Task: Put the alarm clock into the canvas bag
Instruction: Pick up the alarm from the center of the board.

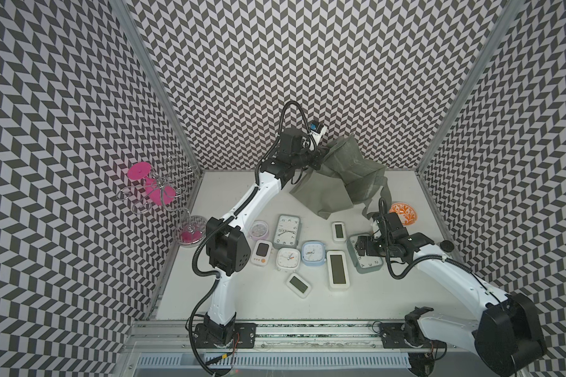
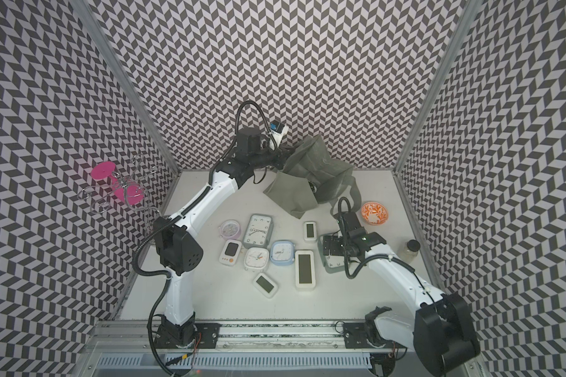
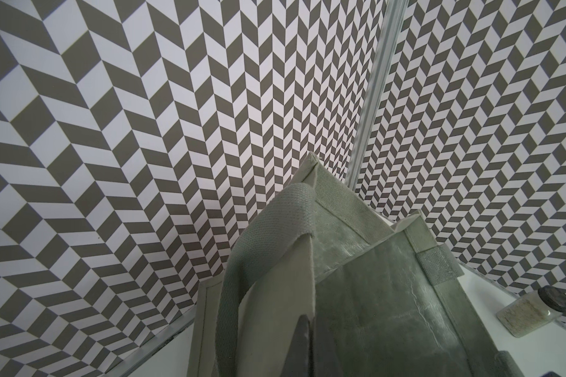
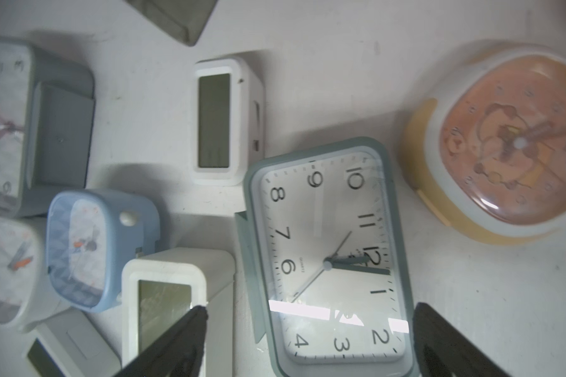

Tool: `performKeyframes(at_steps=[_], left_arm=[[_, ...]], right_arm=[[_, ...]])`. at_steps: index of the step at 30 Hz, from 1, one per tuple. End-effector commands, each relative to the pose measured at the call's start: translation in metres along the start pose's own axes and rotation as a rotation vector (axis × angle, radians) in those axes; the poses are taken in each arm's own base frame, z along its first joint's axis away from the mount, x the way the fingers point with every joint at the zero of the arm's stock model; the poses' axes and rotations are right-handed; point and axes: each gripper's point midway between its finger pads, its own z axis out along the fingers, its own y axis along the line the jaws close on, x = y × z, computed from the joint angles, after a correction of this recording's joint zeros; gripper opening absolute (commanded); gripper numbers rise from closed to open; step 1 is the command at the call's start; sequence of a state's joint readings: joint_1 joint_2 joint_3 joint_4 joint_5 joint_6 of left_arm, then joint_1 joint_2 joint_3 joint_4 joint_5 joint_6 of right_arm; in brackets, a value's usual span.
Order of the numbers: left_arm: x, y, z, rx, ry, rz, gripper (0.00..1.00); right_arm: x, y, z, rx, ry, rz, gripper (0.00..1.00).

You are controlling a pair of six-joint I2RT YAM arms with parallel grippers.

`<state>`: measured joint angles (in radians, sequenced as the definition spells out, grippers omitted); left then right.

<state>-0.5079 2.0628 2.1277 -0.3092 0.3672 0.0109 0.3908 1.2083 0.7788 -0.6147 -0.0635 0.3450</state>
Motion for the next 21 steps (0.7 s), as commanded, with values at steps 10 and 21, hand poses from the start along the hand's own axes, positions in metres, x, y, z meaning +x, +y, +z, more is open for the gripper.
performKeyframes(at_steps=[10,21], left_arm=[[-0.001,0.029,-0.001,0.031,-0.031,-0.043,0.0],[0.001,0.038,-0.001,0.052,-0.036,-0.069,0.0]], right_arm=[[-0.062,0.076,0.019,-0.135,-0.192,0.007,0.83],[-0.09,0.071,0.067,0.0,-0.198,-0.022,0.83]])
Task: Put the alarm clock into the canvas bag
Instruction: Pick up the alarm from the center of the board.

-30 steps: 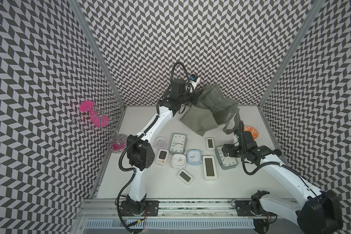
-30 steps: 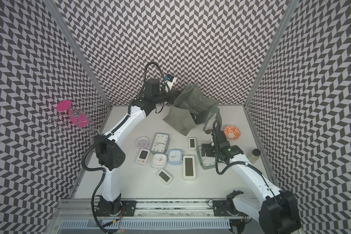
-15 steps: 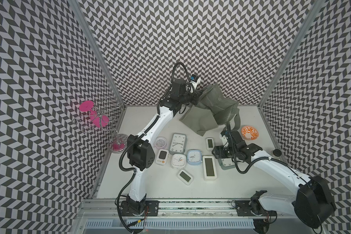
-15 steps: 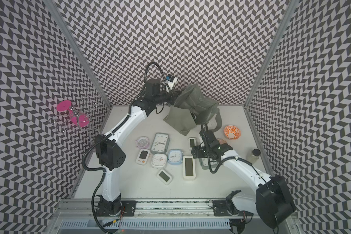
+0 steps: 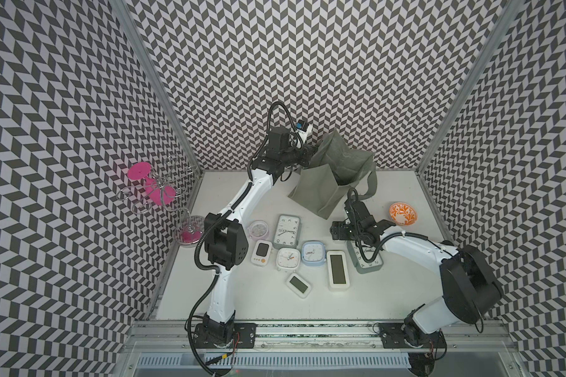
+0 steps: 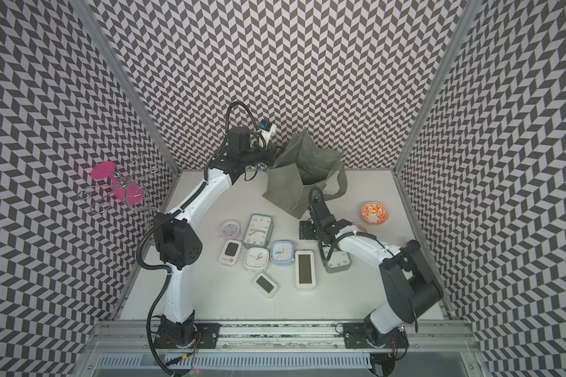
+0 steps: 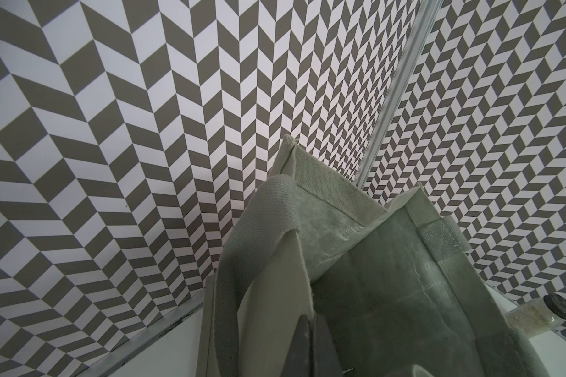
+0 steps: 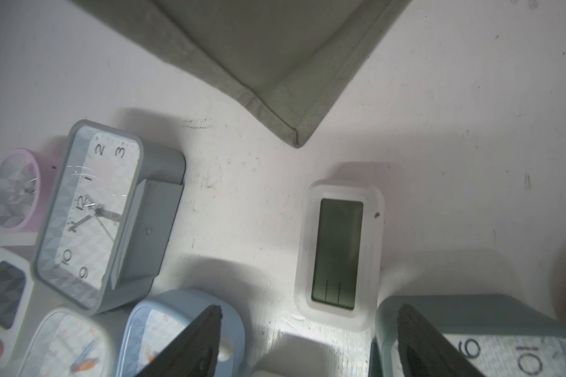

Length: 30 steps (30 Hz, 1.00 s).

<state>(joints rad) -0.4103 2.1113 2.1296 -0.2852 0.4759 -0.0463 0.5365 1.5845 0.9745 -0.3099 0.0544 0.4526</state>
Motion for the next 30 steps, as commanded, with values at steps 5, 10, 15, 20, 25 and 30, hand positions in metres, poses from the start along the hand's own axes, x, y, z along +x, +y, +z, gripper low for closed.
performKeyframes(at_steps=[5,10,15,20,25,30], left_arm=[[-0.016,-0.01,0.0,0.042,-0.046,0.02,0.0],[-0.018,-0.013,0.0,0.052,-0.049,0.02,0.0],[-0.017,-0.015,0.0,0.056,-0.049,0.022,0.0],[-0.018,-0.016,0.0,0.061,-0.05,0.023,0.0],[-0.02,-0.017,-0.002,0.058,-0.051,0.026,0.0],[-0.024,-0.018,-0.005,0.058,-0.055,0.032,0.0]], right_arm=[[-0.019,0.001,0.024,0.055,-0.049,-0.028,0.81],[-0.012,-0.015,0.041,0.137,-0.035,-0.034,0.8],[-0.001,-0.016,0.057,0.134,0.0,-0.051,0.77],[0.002,-0.011,0.057,0.117,0.01,-0.08,0.59],[0.004,0.017,0.016,0.067,-0.02,-0.143,0.55],[0.02,0.063,-0.049,-0.029,-0.052,-0.249,0.55]])
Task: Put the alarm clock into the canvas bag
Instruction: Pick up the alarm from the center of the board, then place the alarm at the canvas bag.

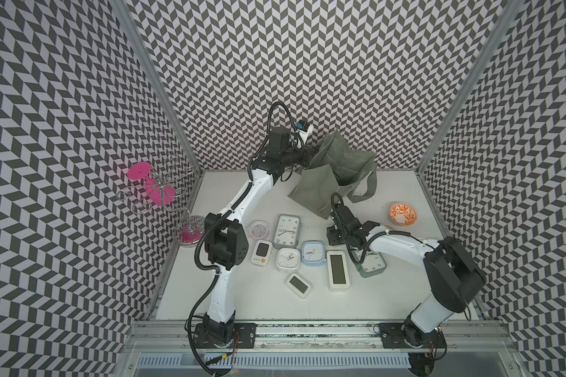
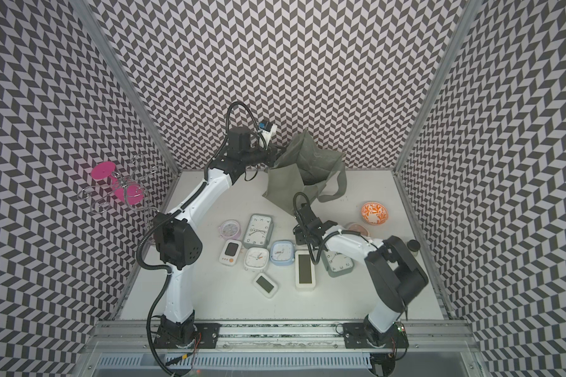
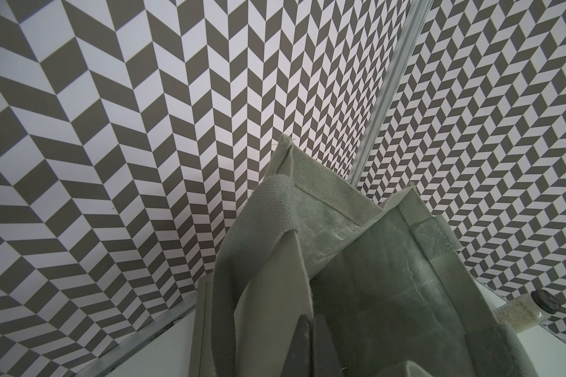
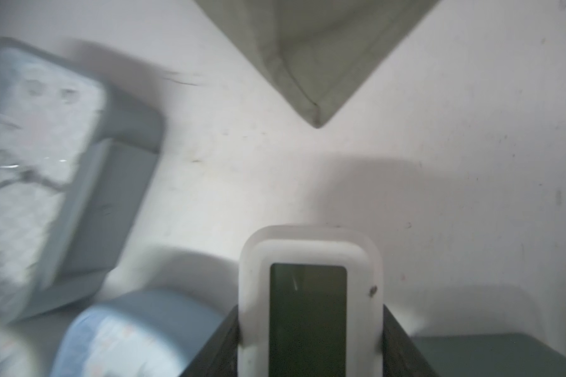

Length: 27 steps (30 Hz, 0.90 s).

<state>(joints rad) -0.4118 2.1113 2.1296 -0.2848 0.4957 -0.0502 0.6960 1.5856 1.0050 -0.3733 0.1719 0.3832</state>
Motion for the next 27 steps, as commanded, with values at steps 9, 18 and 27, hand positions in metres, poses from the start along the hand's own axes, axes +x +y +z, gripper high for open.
performKeyframes(at_steps=[9,18,27], left_arm=[[-0.022,-0.017,-0.004,0.04,-0.05,0.035,0.0],[-0.024,-0.027,-0.004,0.04,-0.044,0.054,0.0],[-0.024,-0.034,-0.002,0.049,-0.045,0.057,0.0]], right_arm=[[-0.1,0.071,-0.21,-0.26,-0.507,-0.016,0.52],[-0.226,0.011,-0.291,-0.283,-0.855,0.073,0.54],[-0.3,-0.031,-0.184,-0.169,-0.694,0.054,0.54]])
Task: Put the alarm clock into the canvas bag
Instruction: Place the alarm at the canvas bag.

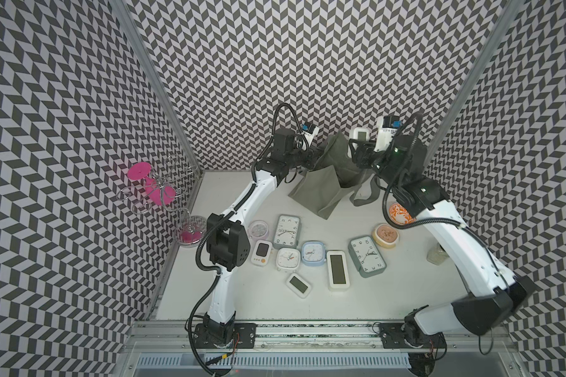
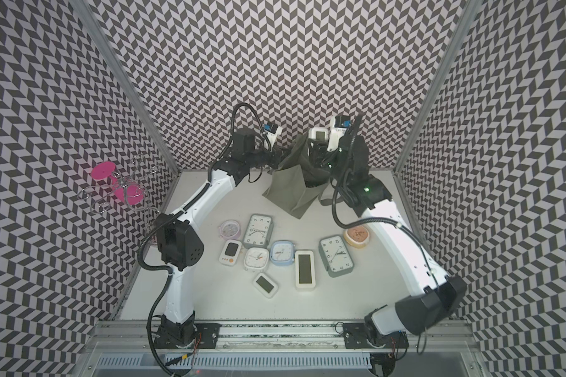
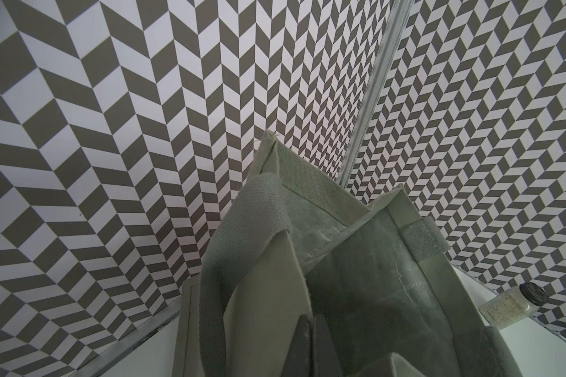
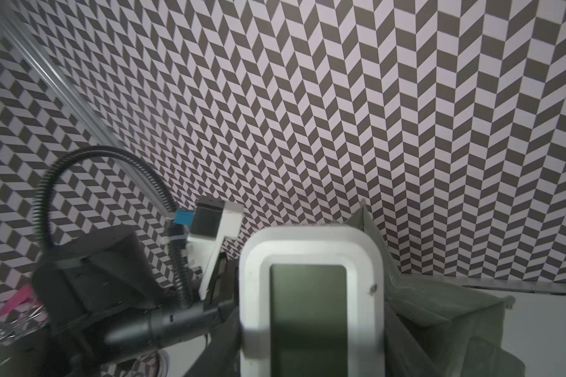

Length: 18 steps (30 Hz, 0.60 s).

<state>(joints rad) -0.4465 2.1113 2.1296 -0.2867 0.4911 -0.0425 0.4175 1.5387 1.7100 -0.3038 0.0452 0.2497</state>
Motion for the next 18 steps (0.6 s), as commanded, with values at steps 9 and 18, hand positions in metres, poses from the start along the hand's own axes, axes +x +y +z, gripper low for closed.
performKeyframes(at_steps=[9,18], left_arm=[[-0.031,-0.015,-0.012,0.007,-0.058,0.05,0.0],[-0.031,-0.007,-0.013,-0.014,-0.058,0.051,0.0]], right_arm=[[0.116,-0.049,0.12,0.074,0.322,-0.107,0.52],[0.193,-0.073,0.156,0.031,0.489,-0.161,0.54]])
